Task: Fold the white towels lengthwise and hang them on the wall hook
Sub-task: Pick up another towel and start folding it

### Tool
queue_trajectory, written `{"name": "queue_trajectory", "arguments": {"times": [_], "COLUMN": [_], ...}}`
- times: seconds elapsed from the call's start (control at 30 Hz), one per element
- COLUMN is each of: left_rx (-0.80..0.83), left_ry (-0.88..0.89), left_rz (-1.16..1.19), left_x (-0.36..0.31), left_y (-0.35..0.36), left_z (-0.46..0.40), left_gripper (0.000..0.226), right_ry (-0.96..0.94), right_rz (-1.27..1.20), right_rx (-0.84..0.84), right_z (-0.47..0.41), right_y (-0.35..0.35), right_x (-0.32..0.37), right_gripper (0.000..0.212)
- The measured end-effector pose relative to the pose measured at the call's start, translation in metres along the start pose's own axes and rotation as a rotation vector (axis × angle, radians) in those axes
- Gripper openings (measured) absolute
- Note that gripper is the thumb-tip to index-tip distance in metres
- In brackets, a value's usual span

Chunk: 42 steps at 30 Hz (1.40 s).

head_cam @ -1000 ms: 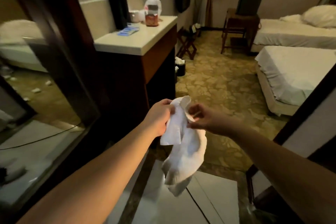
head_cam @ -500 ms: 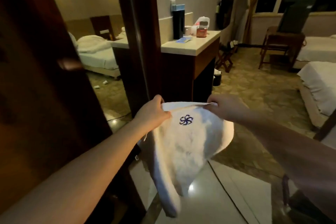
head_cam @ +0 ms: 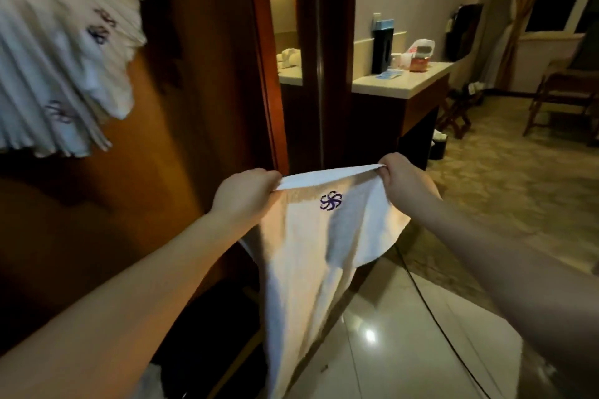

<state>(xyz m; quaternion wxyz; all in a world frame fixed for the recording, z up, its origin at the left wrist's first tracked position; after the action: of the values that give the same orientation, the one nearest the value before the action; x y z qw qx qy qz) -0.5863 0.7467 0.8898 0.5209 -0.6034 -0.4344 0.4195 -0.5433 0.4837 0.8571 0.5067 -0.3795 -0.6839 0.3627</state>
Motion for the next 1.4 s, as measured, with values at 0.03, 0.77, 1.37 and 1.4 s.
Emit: {"name": "queue_trajectory", "arguments": {"times": [0.03, 0.77, 1.37, 1.4], "left_rx": [-0.007, -0.345, -0.545, -0.542], "left_ry": [-0.036, -0.301, -0.434, -0.430], "left_rz": [0.018, 1.333, 1.723, 1.708], "left_x": [0.008, 0.168, 0.167, 0.160], "left_y": [-0.006, -0.032, 0.001, 0.000], "left_z": [0.014, 0.345, 0.414, 0.415], "left_gripper": [0.018, 0.044, 0.030, 0.030], "right_ry": [-0.005, -0.134, -0.317, -0.358], "right_rz": [-0.003, -0.014, -1.012, -1.023], "right_rx": [-0.019, 0.310, 0.858, 0.841], "right_z": [0.004, 0.097, 0.231, 0.241], "right_y": [-0.002, 0.084, 0.114, 0.108], "right_x": [0.009, 0.124, 0.345, 0.357], "right_gripper": [0.020, 0.017, 0.031, 0.028]}}
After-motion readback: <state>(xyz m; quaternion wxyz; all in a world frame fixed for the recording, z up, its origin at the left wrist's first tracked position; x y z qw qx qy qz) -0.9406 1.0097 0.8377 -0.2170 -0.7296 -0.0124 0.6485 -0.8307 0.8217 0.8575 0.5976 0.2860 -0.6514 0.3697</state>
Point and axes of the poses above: each hand's wrist, its own z-axis away from the middle knuckle, its own y-axis out of the palm, x = y × z, the point moved 10 cm from there along -z, towards the middle knuckle, and after that the axes turned 15 degrees about x, right-handed, at the moved point
